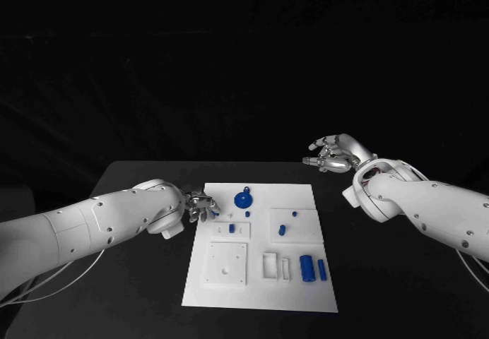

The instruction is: Assemble the parts on the task board

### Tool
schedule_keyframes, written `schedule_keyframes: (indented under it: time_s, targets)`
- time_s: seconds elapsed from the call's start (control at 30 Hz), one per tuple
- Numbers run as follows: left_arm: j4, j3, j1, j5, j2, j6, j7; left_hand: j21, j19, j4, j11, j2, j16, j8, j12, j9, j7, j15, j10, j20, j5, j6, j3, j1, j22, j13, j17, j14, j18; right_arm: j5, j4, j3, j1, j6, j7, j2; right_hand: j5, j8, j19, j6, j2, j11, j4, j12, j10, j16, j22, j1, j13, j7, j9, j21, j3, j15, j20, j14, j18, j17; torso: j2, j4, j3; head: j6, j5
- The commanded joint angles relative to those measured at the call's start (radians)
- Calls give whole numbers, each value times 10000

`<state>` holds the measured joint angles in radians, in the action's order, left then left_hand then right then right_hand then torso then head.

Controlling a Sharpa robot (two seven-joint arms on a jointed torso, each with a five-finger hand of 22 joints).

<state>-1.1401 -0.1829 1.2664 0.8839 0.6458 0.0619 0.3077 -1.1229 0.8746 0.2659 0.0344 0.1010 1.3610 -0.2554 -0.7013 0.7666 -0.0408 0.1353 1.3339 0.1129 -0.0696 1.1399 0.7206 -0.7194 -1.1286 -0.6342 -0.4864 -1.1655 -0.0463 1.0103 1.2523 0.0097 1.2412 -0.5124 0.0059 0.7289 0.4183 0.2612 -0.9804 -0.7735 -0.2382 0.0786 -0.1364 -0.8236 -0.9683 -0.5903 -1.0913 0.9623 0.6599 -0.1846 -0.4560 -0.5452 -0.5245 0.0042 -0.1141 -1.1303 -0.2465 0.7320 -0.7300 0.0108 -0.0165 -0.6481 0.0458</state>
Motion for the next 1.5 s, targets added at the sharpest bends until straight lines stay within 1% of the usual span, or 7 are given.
schedule_keyframes:
  time_s: [0.03, 0.1, 0.3, 0.5, 0.77, 1.23, 1.5]
  targets:
    - [-244, -50, -29, 904, 81, 377, 162, -54, 90, -490, 356, 5, 74, -50, -68, 21, 24, 400, 459, 1450, -75, 84, 549, 53, -22, -23, -26, -477, 2, -7, 18, -1, -21, 137, 129, 3, 0, 47, 54, -87, 46, 31, -29, 54, 240, 46, 7, 25, -14, -71, 14, 48, 17, 55, 4, 6, -153, 14, -6, 4, 2, -1, 6]
    - [-369, -127, -36, 978, 133, 385, 209, -237, 358, -388, 479, -83, 354, -166, -292, 76, 141, 513, 792, 1534, -332, 336, 590, 31, -97, -133, -154, -792, -73, -7, 15, -1, -31, 143, 131, 3, 16, 48, 57, -86, 50, 32, -32, 55, 242, 59, 7, 28, -24, -72, 16, 54, 16, 57, 2, 6, -153, 18, -3, 2, 5, -5, 18]
    - [-642, -253, -50, 1434, 201, 268, 359, -371, 593, -298, 597, -134, 654, -267, -562, 164, 263, 635, 998, 1592, -686, 627, 699, 134, -189, -303, -301, -1006, -154, -11, 11, -2, -64, 152, 139, 2, 48, 51, 60, -87, 57, 34, -28, 54, 243, 86, 4, 23, -45, -73, 18, 65, 21, 62, -6, 0, -153, 28, -15, 0, 10, -7, 24]
    - [-806, -362, -87, 1818, 189, 314, 367, -432, 686, -250, 649, -118, 817, -322, -761, 247, 314, 683, 1028, 1606, -809, 750, 714, 225, -243, -425, -373, -1077, -192, -12, 12, -2, -76, 154, 144, 4, 72, 52, 61, -86, 74, 35, -24, 54, 246, 108, 2, 25, -62, -74, 21, 74, 17, 65, -9, -6, -153, 37, -16, -4, 6, 3, 31]
    - [-934, -377, -109, 2154, 144, 381, 348, -467, 744, -235, 678, -119, 904, -356, -883, 310, 343, 710, 1034, 1615, -848, 806, 729, 258, -274, -491, -406, -1112, -219, -22, 10, -2, -81, 164, 149, -4, 82, 53, 62, -85, 73, 36, -24, 54, 249, 123, 0, 25, -74, -75, 24, 80, 18, 67, -12, -8, -153, 43, -25, -11, -9, -1, 34]
    - [-1027, -421, -132, 2653, 32, 427, 315, -499, 798, -239, 707, -121, 997, -393, -1020, 387, 371, 738, 1032, 1621, -868, 855, 748, 281, -305, -559, -438, -1143, -247, -34, 17, -2, -85, 165, 159, 10, 95, 54, 62, -83, 74, 38, -21, 51, 252, 144, -3, 20, -90, -76, 27, 88, 22, 70, -15, -13, -153, 54, -21, -17, -11, -23, 8]
    - [-968, -507, -147, 2983, -20, 384, 306, -506, 813, -251, 715, -153, 1018, -398, -1056, 413, 379, 746, 1019, 1623, -843, 855, 767, 265, -315, -574, -443, -1145, -259, -53, 20, -2, -87, 169, 164, 17, 102, 55, 61, -84, 74, 38, -17, 49, 253, 158, -5, 12, -101, -77, 29, 92, 28, 72, -18, -17, -153, 61, -22, -17, -12, -27, -3]
